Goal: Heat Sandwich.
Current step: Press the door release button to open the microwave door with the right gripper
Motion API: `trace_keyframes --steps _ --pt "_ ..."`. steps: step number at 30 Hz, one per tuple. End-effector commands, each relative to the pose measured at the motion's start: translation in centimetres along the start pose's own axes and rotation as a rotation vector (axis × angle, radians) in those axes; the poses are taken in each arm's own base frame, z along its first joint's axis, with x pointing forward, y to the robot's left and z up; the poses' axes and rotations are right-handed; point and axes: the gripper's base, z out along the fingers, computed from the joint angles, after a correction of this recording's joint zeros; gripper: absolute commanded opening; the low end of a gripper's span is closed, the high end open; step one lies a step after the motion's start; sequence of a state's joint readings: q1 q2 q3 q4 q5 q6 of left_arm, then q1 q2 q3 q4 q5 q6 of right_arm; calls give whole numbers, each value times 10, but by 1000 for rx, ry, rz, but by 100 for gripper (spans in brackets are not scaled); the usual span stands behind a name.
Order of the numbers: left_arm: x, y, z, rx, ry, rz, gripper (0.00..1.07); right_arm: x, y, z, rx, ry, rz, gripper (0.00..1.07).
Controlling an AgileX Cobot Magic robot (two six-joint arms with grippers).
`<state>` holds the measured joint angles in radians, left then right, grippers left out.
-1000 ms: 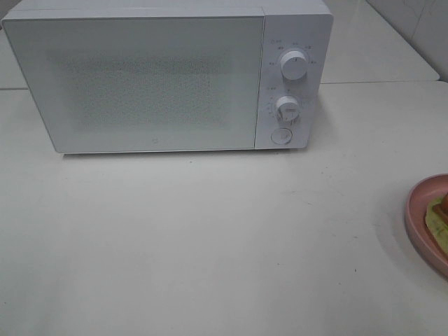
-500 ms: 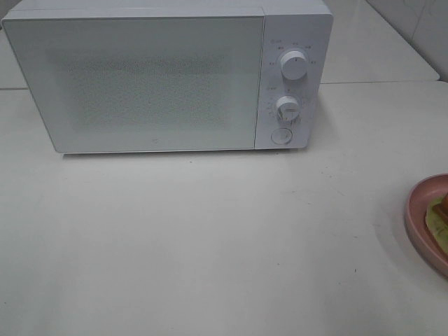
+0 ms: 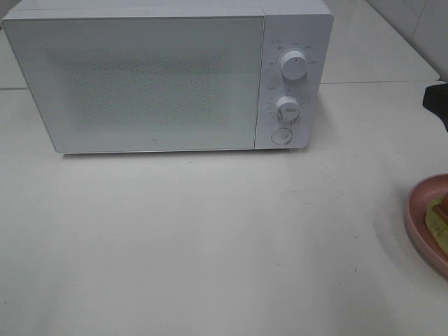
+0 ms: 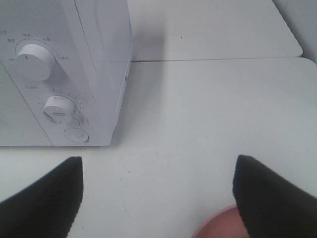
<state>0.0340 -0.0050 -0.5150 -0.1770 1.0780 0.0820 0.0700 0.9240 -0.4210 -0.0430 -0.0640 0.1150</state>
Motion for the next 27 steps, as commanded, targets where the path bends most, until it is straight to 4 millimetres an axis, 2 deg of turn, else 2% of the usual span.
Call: trace_keyframes --steps 1,6,9,15,27 --pt "2 -1 -3 4 -26 -5 88 -2 -1 12 -3 -45 17 75" --pt "2 -1 -3 4 -26 -5 88 5 0 37 -13 -90 -18 75" --pt "2 -1 -3 4 -26 -5 88 10 0 43 -17 -125 -24 75" --pt "2 -1 -3 4 -26 -5 88 33 21 57 -9 -152 -66 75" --pt "2 -1 -3 4 -26 -5 88 56 58 73 32 -196 -106 75"
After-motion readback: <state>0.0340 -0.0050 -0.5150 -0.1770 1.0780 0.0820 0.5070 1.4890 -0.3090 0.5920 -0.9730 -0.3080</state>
